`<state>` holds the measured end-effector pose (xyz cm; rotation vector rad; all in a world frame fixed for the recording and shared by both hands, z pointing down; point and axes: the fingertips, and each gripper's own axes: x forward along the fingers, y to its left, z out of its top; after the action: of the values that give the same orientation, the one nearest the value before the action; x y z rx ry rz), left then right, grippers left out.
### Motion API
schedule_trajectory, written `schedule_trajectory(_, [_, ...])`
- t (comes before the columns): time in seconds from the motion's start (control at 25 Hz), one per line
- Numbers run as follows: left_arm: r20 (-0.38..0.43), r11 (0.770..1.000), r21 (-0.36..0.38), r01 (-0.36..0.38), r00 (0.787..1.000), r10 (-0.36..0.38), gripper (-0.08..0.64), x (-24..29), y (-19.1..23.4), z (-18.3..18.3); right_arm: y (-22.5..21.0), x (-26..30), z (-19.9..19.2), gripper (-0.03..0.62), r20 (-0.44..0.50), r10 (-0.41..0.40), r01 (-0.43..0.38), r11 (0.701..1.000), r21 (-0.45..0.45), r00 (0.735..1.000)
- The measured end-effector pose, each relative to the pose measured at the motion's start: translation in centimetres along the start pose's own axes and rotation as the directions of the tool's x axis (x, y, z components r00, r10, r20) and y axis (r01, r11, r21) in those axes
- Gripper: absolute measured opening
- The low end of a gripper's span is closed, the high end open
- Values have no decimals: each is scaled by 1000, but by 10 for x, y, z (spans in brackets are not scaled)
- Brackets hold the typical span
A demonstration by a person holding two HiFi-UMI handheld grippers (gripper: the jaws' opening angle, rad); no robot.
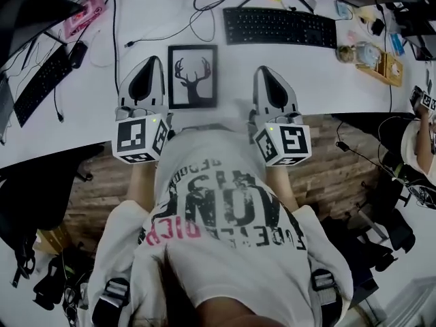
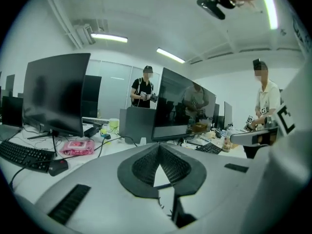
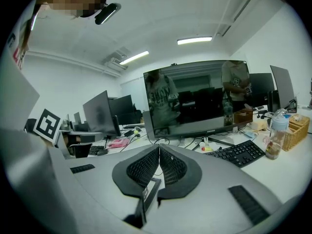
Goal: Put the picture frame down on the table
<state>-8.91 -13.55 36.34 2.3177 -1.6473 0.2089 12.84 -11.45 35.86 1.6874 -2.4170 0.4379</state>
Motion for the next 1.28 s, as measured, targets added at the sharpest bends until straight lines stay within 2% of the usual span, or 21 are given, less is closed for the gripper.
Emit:
schedule_trajectory(0.24, [77, 999, 32, -6, 997, 3, 2, -14, 4, 28, 5, 4, 15, 2, 30, 10, -9, 1000, -26, 999])
schedule_trajectory(0.36, [116, 999, 40, -31, 993, 26, 2, -25, 12, 43, 13, 9, 21, 2, 42, 31, -30, 999, -35, 999])
schedule_trajectory(0.68, [188, 998, 53, -32, 982, 21, 2, -49, 17, 69, 26, 1, 45, 2, 84, 28, -23, 998, -66, 996])
schedule_trajectory(1.28, [246, 998, 59, 16, 969, -30, 2, -101, 20, 82, 54, -41, 67, 2, 168, -17, 30, 997, -75, 986])
